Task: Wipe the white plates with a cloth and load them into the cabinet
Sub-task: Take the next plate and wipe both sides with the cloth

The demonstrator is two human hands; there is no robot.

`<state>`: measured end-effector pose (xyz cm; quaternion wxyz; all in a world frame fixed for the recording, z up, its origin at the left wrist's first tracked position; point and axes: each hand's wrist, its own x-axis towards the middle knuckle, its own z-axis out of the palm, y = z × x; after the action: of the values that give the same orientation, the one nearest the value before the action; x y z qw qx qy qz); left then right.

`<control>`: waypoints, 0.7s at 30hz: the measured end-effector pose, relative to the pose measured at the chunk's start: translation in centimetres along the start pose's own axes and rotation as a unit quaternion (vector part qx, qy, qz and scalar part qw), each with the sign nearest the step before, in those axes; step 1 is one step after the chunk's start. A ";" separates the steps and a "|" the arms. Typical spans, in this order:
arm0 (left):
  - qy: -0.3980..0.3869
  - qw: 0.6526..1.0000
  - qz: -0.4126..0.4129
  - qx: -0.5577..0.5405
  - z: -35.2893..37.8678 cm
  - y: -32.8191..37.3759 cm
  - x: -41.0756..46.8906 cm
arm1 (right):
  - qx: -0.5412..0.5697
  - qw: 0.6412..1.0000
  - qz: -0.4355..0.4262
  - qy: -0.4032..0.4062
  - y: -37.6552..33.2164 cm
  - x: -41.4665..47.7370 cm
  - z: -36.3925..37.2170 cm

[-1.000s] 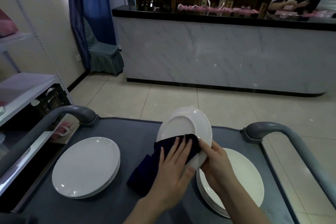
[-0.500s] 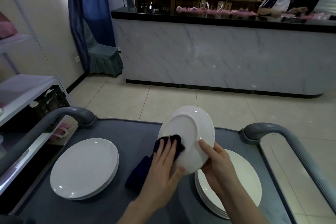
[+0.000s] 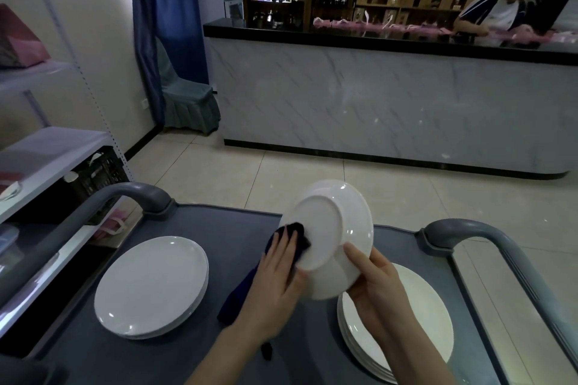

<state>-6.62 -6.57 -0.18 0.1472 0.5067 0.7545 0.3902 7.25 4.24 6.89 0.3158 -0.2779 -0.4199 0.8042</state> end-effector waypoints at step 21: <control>-0.025 0.999 0.021 -0.006 4.2 4.2 -2.0 | 0.022 1.000 0.013 0.004 -1.3 -1.7 -4.0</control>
<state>-0.39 -5.72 -0.15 0.1606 0.5311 0.7377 0.3847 11.54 5.58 6.34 0.3127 -0.2792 -0.3968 0.8166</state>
